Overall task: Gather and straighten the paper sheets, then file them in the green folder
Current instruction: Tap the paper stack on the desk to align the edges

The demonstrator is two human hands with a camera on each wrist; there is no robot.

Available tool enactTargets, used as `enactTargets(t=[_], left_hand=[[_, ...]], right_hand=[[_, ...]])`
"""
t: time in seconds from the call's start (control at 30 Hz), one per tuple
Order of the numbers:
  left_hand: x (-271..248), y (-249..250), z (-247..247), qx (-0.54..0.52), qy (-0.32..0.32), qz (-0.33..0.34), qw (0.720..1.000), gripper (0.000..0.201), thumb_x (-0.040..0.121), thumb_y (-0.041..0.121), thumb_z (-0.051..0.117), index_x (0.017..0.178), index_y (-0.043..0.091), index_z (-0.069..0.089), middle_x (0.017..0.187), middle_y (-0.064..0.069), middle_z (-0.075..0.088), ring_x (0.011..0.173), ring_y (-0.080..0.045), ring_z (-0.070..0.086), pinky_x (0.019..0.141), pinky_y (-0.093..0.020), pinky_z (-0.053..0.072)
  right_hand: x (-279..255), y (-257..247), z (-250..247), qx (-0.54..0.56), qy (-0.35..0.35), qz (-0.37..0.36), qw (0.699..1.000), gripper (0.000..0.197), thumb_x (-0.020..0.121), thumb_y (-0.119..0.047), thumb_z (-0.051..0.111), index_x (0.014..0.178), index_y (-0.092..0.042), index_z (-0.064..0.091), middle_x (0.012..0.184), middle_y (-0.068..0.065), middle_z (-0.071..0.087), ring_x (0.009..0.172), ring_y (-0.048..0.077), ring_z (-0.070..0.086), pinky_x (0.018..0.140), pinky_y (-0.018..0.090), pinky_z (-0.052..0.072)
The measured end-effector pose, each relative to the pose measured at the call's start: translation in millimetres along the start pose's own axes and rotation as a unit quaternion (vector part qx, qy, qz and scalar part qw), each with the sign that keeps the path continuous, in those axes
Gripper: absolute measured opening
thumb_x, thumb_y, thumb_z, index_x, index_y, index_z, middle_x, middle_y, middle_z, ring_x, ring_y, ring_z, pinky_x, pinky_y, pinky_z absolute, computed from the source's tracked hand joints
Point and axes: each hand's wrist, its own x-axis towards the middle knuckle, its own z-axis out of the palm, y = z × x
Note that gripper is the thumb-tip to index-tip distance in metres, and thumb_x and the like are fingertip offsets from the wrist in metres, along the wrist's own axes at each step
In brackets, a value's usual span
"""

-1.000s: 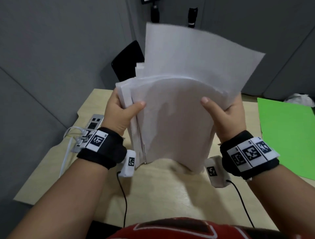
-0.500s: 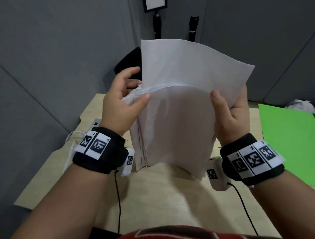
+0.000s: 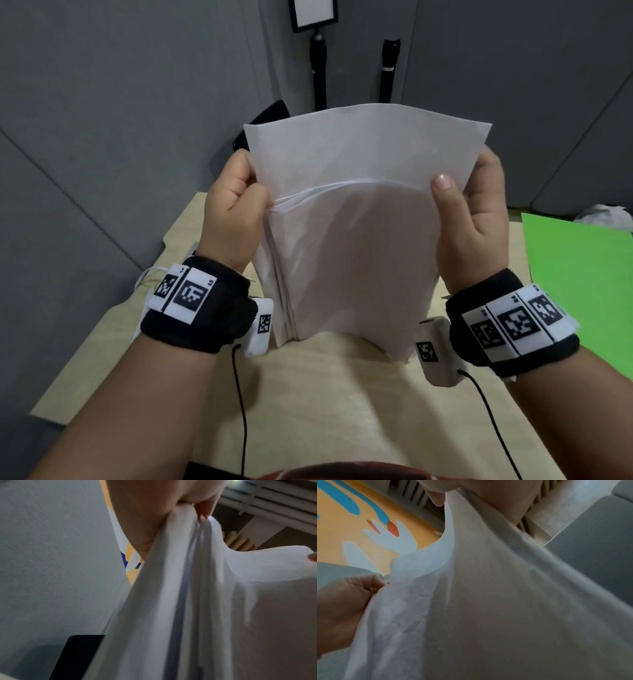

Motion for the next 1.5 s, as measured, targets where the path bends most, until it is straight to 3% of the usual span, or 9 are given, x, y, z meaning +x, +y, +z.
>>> enactTargets(t=[0.1, 0.23, 0.33, 0.57, 0.7, 0.93, 1.13, 1.33, 1.5], left_hand=[[0, 9, 2, -0.027, -0.019, 0.010, 0.999, 0.017, 0.072, 0.020, 0.050, 0.088, 0.024, 0.053, 0.083, 0.005, 0.058, 0.079, -0.016, 0.049, 0.071, -0.034, 0.040], [0, 16, 6, 0.034, -0.073, 0.105, 0.991, 0.049, 0.099, 0.012, 0.044, 0.142, 0.021, 0.024, 0.128, 0.028, 0.051, 0.110, 0.003, 0.054, 0.096, -0.022, 0.043], [3, 14, 5, 0.117, -0.076, 0.145, 0.980, 0.045, 0.102, 0.012, 0.038, 0.145, 0.022, 0.027, 0.143, 0.017, 0.038, 0.135, -0.010, 0.043, 0.113, -0.031, 0.034], [0, 17, 2, 0.053, -0.031, 0.037, 0.997, 0.030, 0.082, 0.001, 0.042, 0.079, 0.024, 0.060, 0.105, -0.009, 0.069, 0.105, -0.025, 0.062, 0.095, -0.051, 0.048], [0, 18, 5, 0.026, -0.052, 0.064, 0.996, 0.017, 0.092, 0.023, 0.045, 0.105, 0.026, 0.056, 0.108, -0.010, 0.065, 0.099, -0.025, 0.061, 0.091, -0.040, 0.051], [-9, 1, 12, 0.089, -0.059, 0.069, 0.992, 0.020, 0.088, 0.022, 0.052, 0.104, 0.023, 0.063, 0.104, 0.001, 0.067, 0.100, -0.004, 0.061, 0.088, -0.018, 0.044], [-35, -31, 8, -0.011, -0.096, -0.064, 0.993, 0.086, 0.059, 0.032, 0.079, 0.135, 0.024, 0.041, 0.124, 0.007, 0.059, 0.115, -0.006, 0.059, 0.094, -0.027, 0.051], [-49, -58, 30, 0.120, -0.034, -0.211, 0.970, 0.022, 0.079, 0.012, 0.075, 0.100, 0.011, 0.068, 0.086, 0.007, 0.069, 0.085, -0.010, 0.069, 0.069, -0.014, 0.053], [-38, -49, 20, 0.018, 0.086, -0.165, 0.982, 0.025, 0.071, 0.016, 0.082, 0.089, 0.021, 0.066, 0.083, 0.010, 0.070, 0.073, 0.006, 0.069, 0.065, -0.013, 0.053]], right_hand=[[0, -2, 1, 0.005, -0.020, -0.012, 1.000, 0.038, 0.090, -0.027, 0.048, 0.127, -0.022, 0.040, 0.123, 0.011, 0.053, 0.107, 0.017, 0.055, 0.089, 0.033, 0.047], [0, -3, 3, 0.000, -0.032, -0.028, 0.999, 0.041, 0.098, -0.010, 0.041, 0.137, -0.015, 0.030, 0.136, 0.006, 0.043, 0.115, 0.002, 0.052, 0.094, 0.025, 0.046], [2, 1, 2, -0.067, -0.014, -0.028, 0.997, 0.039, 0.097, -0.032, 0.040, 0.136, -0.031, 0.041, 0.136, 0.005, 0.048, 0.124, 0.027, 0.048, 0.103, 0.051, 0.040], [0, 6, -1, -0.117, 0.002, -0.016, 0.993, 0.024, 0.093, -0.029, 0.039, 0.108, -0.036, 0.057, 0.108, -0.012, 0.058, 0.111, 0.015, 0.052, 0.096, 0.029, 0.041], [0, 2, 1, -0.105, -0.011, -0.054, 0.993, 0.040, 0.094, -0.010, 0.043, 0.134, -0.007, 0.043, 0.135, 0.008, 0.044, 0.127, 0.018, 0.044, 0.101, 0.017, 0.035], [-5, 11, 1, -0.173, -0.009, 0.001, 0.985, 0.022, 0.092, -0.023, 0.049, 0.109, -0.017, 0.061, 0.116, 0.000, 0.061, 0.115, 0.008, 0.053, 0.100, 0.029, 0.042], [-18, 25, -8, -0.050, -0.031, 0.175, 0.983, 0.065, 0.072, -0.039, 0.071, 0.128, -0.030, 0.042, 0.115, -0.010, 0.062, 0.107, 0.009, 0.062, 0.092, 0.035, 0.052], [-34, 51, 1, -0.200, -0.198, 0.290, 0.915, 0.063, 0.072, -0.032, 0.073, 0.130, -0.024, 0.048, 0.122, -0.001, 0.063, 0.111, 0.019, 0.059, 0.097, 0.043, 0.047], [-29, 46, 0, -0.179, -0.016, 0.233, 0.956, 0.024, 0.082, -0.020, 0.065, 0.105, -0.023, 0.060, 0.096, -0.004, 0.066, 0.094, 0.019, 0.063, 0.084, 0.035, 0.051]])
